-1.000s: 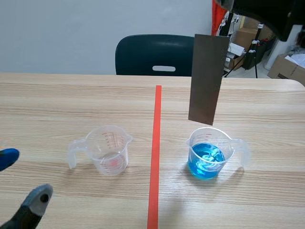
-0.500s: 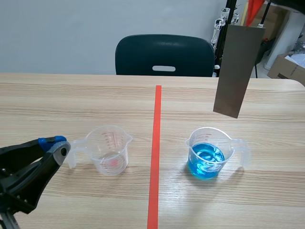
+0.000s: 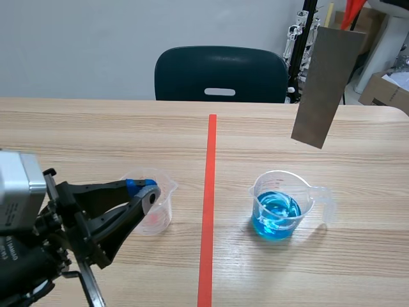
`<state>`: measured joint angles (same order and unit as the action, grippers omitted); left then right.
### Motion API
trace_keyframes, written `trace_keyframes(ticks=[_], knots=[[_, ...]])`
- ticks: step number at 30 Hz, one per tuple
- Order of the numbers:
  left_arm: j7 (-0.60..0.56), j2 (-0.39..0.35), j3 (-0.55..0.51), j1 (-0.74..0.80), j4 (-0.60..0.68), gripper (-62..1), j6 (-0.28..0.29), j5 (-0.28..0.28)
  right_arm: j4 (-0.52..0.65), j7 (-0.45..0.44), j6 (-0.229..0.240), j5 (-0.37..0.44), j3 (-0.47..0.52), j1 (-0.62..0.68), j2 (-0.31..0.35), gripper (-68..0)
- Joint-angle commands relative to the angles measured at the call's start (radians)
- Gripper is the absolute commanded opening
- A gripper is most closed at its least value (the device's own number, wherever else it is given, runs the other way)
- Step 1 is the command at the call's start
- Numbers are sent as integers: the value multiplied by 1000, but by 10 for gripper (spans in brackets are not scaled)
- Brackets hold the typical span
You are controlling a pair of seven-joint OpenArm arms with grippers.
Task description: Do the redox reaction experiment. move the plate over the blue solution
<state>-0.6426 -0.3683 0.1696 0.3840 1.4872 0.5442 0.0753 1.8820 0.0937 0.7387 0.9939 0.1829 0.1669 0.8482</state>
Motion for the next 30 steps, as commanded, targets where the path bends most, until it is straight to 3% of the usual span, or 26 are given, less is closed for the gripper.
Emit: trace_keyframes(ticks=[1, 7, 13, 18, 30], knots=[[19, 8, 15, -18, 13, -584, -7, -27, 4, -18, 7, 3, 1, -11, 13, -674], [105, 25, 82, -76, 13, -584, -48, -102, 4, -50, 7, -15, -5, -11, 13, -674], [178, 72, 154, -139, 13, -584, -64, -101, -1, -136, 7, -50, -69, 5, 64, -674], [200, 105, 208, -180, 13, -584, -117, -102, -1, -229, 7, -87, -115, 14, 122, -673], [285, 158, 269, -233, 13, -584, -163, -102, -19, -472, 7, -219, -127, 83, 212, -673]])
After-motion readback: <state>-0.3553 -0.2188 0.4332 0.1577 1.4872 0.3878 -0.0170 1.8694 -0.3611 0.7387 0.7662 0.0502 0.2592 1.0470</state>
